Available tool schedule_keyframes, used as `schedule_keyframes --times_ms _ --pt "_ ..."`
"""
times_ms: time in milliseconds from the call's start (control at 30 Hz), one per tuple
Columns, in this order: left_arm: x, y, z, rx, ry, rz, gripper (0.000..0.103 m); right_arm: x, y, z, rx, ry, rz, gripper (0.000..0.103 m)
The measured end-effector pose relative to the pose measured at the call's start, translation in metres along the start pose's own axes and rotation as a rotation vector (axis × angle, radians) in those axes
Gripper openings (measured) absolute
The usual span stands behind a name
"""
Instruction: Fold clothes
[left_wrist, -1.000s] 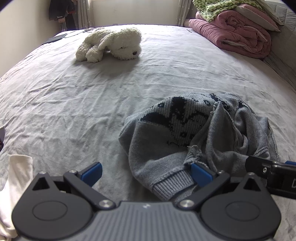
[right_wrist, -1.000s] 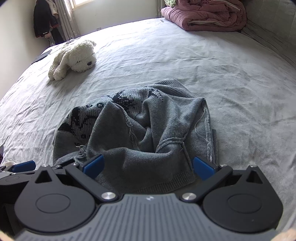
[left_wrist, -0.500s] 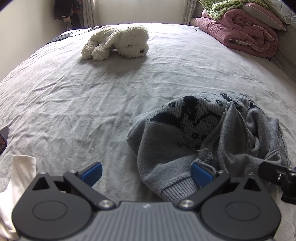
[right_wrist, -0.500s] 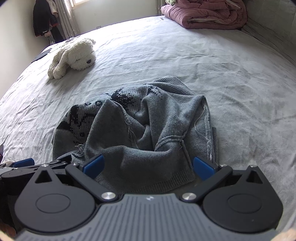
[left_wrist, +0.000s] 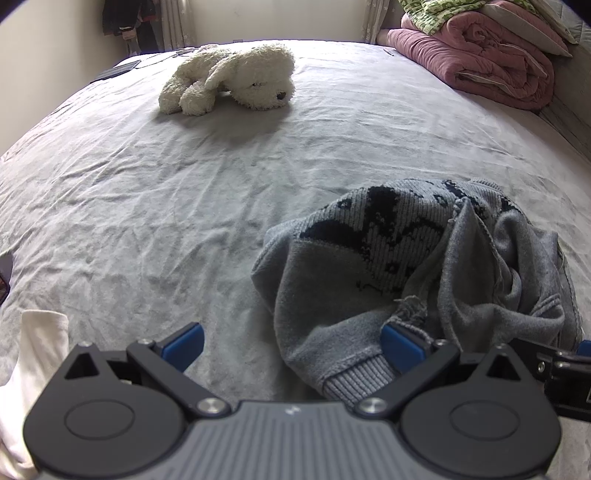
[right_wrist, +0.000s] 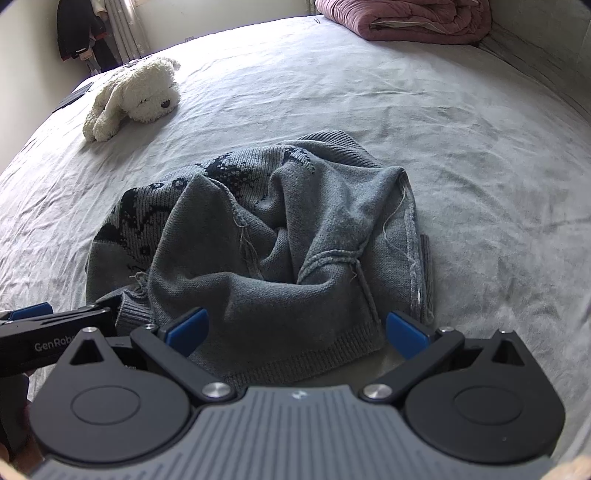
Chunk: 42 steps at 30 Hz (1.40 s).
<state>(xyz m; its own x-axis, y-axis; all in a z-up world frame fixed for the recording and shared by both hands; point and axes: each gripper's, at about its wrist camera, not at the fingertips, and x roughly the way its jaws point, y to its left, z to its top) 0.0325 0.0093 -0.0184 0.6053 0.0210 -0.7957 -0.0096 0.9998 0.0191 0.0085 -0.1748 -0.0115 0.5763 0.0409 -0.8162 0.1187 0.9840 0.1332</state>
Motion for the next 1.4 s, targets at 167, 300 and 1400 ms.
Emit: schedule_keyframes --times_ms 167,300,1400 --pt "0.01 0.001 0.002 0.004 0.019 0.001 0.102 0.012 -0.001 0.0 -0.006 0.04 -0.01 0.103" --pt "0.025 0.001 0.004 -0.002 0.045 0.001 0.103 0.025 -0.003 0.002 -0.022 0.077 -0.033 0.103" --pt "0.004 0.03 0.003 -0.099 0.093 -0.283 0.086 -0.014 -0.009 -0.03 -0.108 -0.02 0.205 0.083"
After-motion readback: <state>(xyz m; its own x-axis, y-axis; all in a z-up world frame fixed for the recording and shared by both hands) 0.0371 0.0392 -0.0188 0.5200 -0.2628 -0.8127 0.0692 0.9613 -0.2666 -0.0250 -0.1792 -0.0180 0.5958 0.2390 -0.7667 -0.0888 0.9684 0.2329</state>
